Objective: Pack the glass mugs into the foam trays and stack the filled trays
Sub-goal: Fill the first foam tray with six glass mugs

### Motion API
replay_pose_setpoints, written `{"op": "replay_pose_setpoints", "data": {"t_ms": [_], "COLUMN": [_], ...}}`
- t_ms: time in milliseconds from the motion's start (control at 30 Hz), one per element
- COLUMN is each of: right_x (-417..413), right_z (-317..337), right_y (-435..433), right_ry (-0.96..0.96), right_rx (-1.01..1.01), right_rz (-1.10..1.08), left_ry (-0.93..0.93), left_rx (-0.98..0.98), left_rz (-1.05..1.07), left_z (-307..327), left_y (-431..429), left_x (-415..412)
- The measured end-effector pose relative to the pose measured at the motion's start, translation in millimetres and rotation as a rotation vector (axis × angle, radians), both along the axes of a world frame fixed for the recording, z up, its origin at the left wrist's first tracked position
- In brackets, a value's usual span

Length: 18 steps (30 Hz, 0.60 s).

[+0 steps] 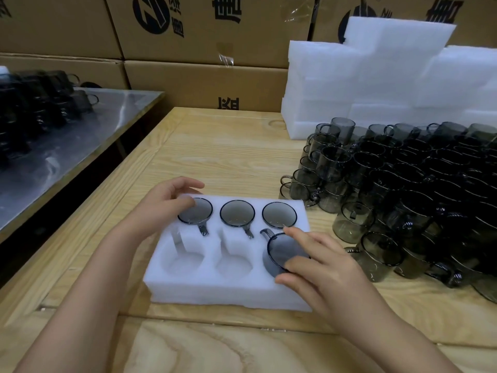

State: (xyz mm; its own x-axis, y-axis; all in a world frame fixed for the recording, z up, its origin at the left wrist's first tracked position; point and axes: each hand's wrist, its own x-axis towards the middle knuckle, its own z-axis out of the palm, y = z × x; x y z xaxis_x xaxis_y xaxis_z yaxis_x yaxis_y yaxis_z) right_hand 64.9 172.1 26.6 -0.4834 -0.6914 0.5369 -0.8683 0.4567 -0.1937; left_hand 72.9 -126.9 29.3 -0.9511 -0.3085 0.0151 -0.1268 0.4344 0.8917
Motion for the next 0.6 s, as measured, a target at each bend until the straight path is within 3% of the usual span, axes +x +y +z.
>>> {"op": "replay_pose_setpoints", "data": {"t_ms": [67,133,200,267,333,433,500,600], "right_x": [3,7,7,-1,-11,-23,-28,-33], "right_z": [3,6,15,24,27,16,6,-3], "right_y": [-3,-5,-4,-4,-10,-25,-26,-19], "right_ry": [0.036,0.01,-0.081,-0.281,-0.412,-0.42,-0.455,-0.343], "right_rx": [0.086,0.186,0.232,0.079,-0.115,-0.011,0.138,0.413], "right_rz": [-0.039,-0.059,-0.054,-0.004,0.056,0.018,-0.04,-0.096], "left_ry": [-0.02,0.058,0.229,0.37,0.405,0.269,0.123,0.094], "left_rx": [-0.342,-0.527,-0.472,-0.383,-0.466,-0.736,-0.777,-0.818], "left_rz": [0.011,0.017,-0.06,-0.247,-0.45,-0.59,-0.586,-0.557], "left_z": [15,32,47,55,52,36,24,11], "left_y": [5,27,63,105,137,156,155,156], "left_x": [0,2,7,13,15,8,3,2]}}
